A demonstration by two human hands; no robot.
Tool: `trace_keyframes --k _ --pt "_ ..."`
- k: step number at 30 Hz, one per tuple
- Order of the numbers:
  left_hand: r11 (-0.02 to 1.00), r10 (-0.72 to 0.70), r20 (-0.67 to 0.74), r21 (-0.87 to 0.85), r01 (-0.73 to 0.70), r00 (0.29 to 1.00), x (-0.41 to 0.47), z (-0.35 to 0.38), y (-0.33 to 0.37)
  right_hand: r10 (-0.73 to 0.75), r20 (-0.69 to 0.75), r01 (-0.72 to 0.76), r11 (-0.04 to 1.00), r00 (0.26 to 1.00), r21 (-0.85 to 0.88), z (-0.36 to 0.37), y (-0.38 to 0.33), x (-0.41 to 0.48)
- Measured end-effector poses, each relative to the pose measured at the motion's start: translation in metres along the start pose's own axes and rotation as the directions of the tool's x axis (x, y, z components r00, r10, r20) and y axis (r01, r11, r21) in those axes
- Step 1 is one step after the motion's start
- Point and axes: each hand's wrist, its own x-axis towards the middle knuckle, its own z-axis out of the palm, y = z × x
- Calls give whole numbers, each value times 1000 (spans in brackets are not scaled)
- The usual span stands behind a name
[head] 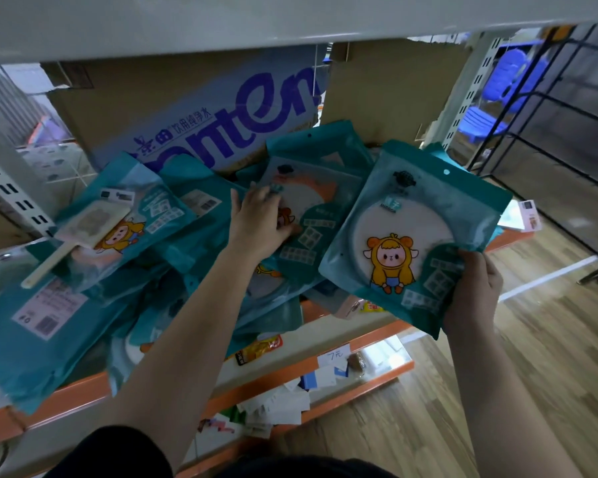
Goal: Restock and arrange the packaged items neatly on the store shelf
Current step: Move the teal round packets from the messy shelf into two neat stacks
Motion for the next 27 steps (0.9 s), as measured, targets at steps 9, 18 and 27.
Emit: trace_keyframes --k 9,18,27 --pt "977 -213 62 9 213 975 3 -3 18 37 107 -26 995 994 -100 1 10 -1" --pt "956 -293 -126 -56 288 948 2 -12 29 70 130 -59 994 989 -91 1 18 0" --pt "875 -216 -146 -467 125 965 2 -25 52 70 133 -64 997 989 -50 -15 18 -2"
